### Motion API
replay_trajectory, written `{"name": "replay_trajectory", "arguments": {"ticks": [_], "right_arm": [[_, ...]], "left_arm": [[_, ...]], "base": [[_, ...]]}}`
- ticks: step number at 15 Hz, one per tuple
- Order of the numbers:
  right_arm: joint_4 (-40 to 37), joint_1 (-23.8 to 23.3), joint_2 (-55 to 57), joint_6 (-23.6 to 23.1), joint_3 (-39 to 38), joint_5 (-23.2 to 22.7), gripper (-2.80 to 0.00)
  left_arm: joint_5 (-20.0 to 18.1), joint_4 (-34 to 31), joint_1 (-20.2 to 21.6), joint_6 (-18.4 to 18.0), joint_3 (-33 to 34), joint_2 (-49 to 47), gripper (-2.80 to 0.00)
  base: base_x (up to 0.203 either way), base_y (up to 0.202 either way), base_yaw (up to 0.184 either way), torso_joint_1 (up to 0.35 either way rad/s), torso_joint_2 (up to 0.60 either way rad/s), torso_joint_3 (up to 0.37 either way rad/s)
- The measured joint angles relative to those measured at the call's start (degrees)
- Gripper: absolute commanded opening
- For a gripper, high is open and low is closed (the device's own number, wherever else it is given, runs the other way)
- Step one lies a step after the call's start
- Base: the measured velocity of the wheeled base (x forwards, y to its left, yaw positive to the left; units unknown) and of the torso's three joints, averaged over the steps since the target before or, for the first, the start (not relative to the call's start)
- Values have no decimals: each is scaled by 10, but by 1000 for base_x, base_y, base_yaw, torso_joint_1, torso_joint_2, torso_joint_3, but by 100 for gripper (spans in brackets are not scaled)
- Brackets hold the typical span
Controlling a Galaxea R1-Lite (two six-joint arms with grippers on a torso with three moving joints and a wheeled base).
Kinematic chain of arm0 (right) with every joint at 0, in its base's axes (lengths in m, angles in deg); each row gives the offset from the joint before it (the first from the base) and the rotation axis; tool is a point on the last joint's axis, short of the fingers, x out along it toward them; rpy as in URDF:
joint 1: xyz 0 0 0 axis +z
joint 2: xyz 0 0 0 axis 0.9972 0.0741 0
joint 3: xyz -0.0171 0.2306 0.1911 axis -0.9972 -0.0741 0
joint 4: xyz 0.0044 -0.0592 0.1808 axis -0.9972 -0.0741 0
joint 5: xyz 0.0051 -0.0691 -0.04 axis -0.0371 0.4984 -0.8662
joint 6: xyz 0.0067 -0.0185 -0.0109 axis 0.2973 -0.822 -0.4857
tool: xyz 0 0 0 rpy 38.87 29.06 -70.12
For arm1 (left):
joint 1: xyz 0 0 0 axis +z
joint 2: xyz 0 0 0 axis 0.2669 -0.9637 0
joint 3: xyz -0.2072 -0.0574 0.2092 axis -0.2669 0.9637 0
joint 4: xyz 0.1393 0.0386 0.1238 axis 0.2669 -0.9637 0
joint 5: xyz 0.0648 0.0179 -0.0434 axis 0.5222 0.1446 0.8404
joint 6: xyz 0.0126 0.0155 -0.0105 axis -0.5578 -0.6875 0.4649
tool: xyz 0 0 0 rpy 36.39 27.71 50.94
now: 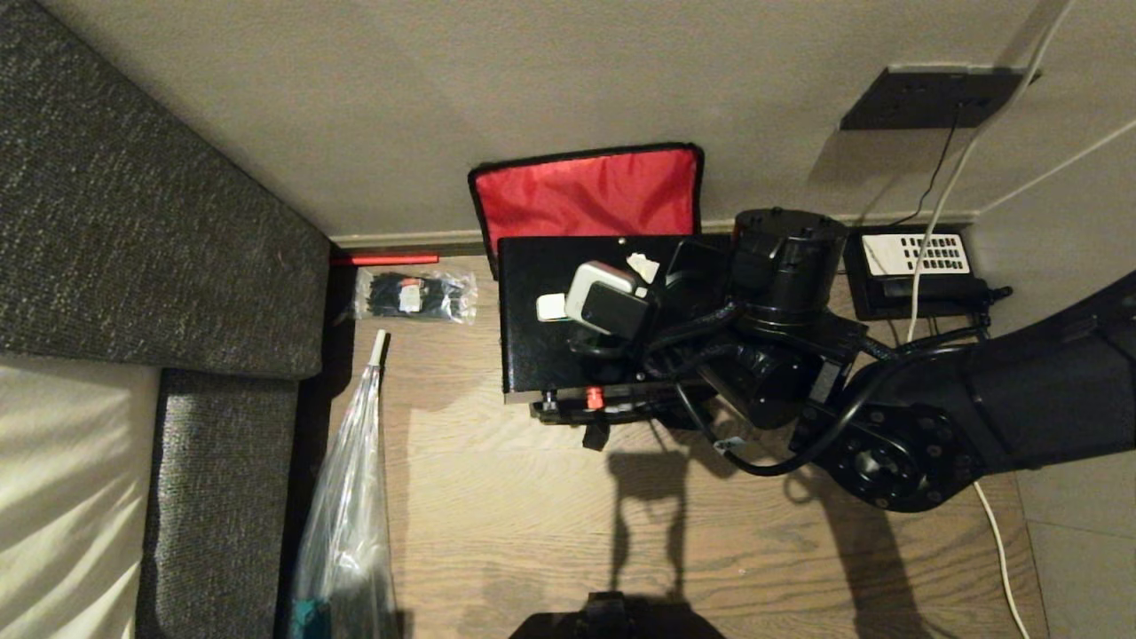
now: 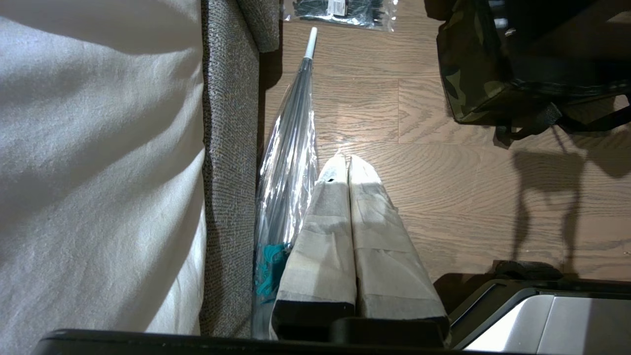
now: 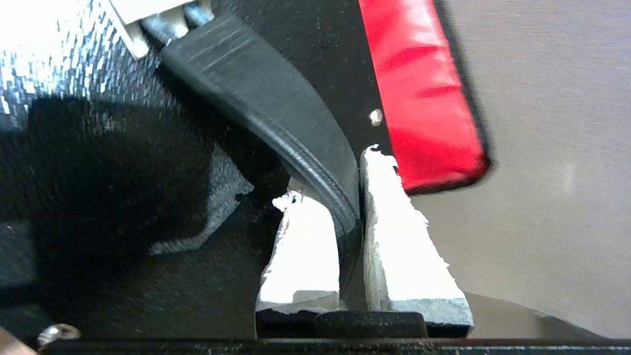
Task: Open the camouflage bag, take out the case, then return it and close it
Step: Place the black box back
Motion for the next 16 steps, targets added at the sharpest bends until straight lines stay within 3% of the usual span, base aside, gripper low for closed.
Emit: {"name": "replay_trajectory", "arguments": {"ticks": [4,16], "right_arm": [[27,-9,29,14,6,-9,-280],[12,-41,36,27,7,-20,-280]], "left_arm": [[0,0,0,0,0,0,-280],[0,0,0,0,0,0,-280]], "base": [[0,0,0,0,0,0],[0,0,0,0,0,0]]}}
